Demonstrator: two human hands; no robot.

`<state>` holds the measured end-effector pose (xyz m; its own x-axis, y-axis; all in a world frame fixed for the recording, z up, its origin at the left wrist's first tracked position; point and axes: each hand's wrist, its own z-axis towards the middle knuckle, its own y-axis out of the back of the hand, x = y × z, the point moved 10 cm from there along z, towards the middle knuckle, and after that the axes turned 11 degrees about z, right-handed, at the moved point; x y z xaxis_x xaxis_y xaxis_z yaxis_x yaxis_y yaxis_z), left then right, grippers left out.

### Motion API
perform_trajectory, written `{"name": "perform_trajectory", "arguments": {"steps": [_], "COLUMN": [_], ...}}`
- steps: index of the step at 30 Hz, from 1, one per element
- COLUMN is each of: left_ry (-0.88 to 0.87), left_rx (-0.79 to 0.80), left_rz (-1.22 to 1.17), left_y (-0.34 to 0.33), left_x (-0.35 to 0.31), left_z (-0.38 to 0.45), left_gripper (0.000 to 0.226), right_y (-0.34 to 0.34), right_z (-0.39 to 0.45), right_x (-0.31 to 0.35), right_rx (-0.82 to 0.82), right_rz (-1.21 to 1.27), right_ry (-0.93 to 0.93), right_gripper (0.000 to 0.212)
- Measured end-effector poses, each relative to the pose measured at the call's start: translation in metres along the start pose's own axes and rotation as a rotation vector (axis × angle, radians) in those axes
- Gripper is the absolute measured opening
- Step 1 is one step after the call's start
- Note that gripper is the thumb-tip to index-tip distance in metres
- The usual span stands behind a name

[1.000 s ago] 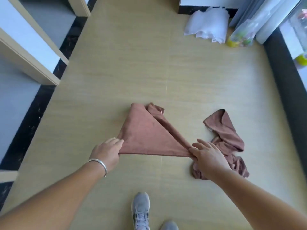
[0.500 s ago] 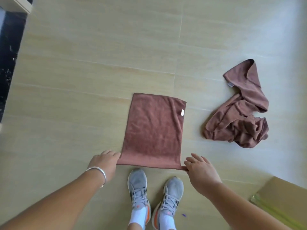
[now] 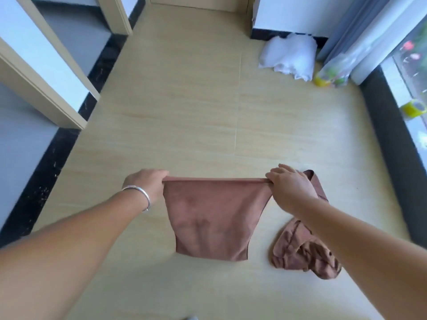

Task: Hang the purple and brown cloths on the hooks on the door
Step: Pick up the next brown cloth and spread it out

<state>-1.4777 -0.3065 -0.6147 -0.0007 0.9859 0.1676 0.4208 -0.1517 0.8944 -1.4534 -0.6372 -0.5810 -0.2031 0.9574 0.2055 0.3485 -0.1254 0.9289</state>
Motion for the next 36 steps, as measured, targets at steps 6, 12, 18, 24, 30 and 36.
{"name": "perform_trajectory", "arguments": {"steps": [6, 12, 18, 24, 30, 36], "left_ry": [0.071, 0.024, -0.004, -0.075, -0.151, -0.051], "left_rx": [-0.332, -0.481, -0.255, 0.077, 0.259, 0.363], "left_rz": [-0.059, -0.122, -0.134, -0.108, -0.140, -0.221], "left_y": [0.154, 0.154, 0.019, -0.134, -0.259, -0.336], "left_x": [0.029, 0.028, 0.005, -0.031, -0.064, -0.071], "left_z": [0.000, -0.044, -0.093, -0.145, -0.177, -0.183], "left_gripper": [0.028, 0.035, 0.052, 0.056, 0.056, 0.031], "right_y": [0.145, 0.144, 0.015, -0.132, -0.254, -0.340], "right_z": [0.015, -0.014, -0.069, -0.137, -0.190, -0.213], "right_x": [0.018, 0.021, 0.011, -0.004, -0.023, -0.032], "right_rx": [-0.229, -0.241, -0.059, 0.141, 0.312, 0.430], "right_rz": [0.028, 0.048, 0.076, 0.150, 0.181, 0.180], "right_ry": [0.021, 0.066, 0.112, 0.066, -0.008, -0.036], "right_gripper": [0.026, 0.021, 0.031, 0.033, 0.033, 0.032]}}
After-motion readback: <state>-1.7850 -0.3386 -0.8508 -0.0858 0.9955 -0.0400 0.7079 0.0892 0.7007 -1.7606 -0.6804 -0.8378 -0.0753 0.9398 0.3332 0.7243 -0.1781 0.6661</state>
